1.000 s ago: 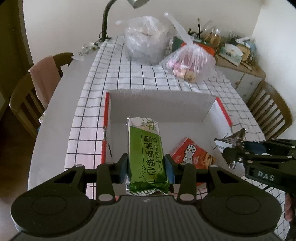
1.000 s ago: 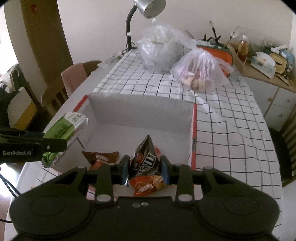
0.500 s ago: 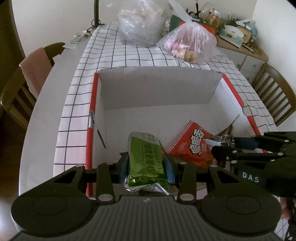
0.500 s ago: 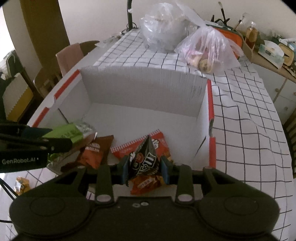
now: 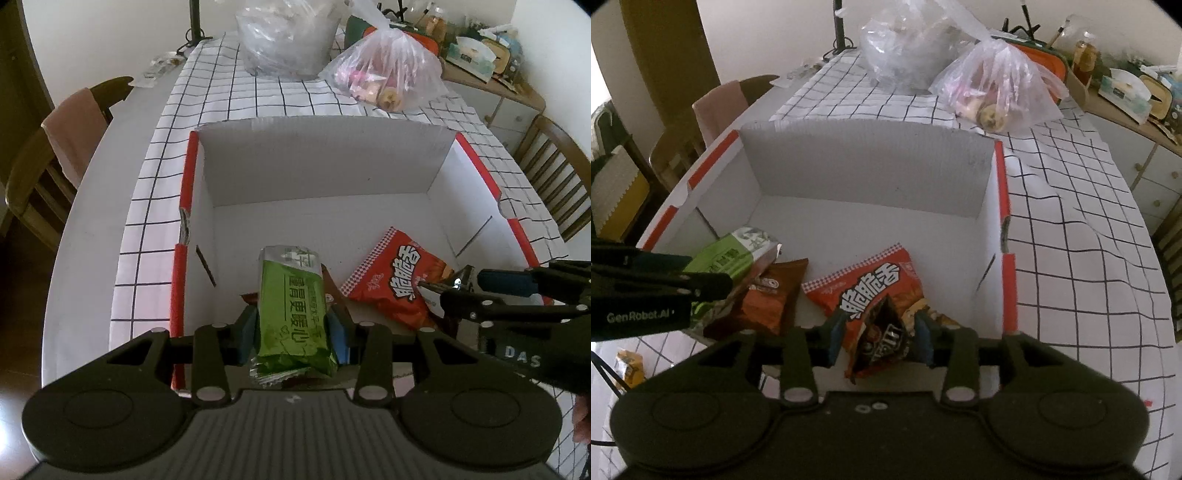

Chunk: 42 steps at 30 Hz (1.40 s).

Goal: Organize snacks
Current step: 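Carry both packages into the red box and open both grippers to release them, then move both open grippers from the red box back to the snack pile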

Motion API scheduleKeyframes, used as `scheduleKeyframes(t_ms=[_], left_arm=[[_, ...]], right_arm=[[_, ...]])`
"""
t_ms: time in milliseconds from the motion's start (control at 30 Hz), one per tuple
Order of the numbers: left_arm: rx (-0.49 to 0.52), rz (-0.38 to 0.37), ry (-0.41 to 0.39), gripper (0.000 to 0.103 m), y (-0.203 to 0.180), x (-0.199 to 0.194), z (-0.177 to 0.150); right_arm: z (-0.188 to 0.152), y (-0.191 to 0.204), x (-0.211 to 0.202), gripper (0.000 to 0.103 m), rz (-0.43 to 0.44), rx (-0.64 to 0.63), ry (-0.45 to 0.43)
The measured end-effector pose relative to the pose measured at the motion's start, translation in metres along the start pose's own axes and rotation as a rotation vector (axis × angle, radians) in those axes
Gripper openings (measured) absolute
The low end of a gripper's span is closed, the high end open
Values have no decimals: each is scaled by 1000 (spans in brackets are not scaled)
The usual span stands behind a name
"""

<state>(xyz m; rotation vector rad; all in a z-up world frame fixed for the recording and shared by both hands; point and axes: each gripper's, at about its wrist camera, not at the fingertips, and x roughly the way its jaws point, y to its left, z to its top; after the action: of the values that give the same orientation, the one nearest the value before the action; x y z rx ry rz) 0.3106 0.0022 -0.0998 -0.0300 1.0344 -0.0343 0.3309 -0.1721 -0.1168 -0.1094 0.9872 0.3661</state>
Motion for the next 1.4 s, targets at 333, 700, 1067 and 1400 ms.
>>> scheduleKeyframes(t_ms=[333,700,1067,1400], left_arm=[[-13,-43,-54,50,1,-33,-4],[-20,-75,-141,59,-1,-82,-18],[-45,-83,-220,69,9,-131,-45],[-68,-89,-265,78,23,-159,-74]], right_arm=[[-2,2,-38,58,42,13,-62],[-12,14,-87,77,76,14,-141],[-29,27,-135,95,110,17,-215],[-49,39,-156,103,132,19,-241]])
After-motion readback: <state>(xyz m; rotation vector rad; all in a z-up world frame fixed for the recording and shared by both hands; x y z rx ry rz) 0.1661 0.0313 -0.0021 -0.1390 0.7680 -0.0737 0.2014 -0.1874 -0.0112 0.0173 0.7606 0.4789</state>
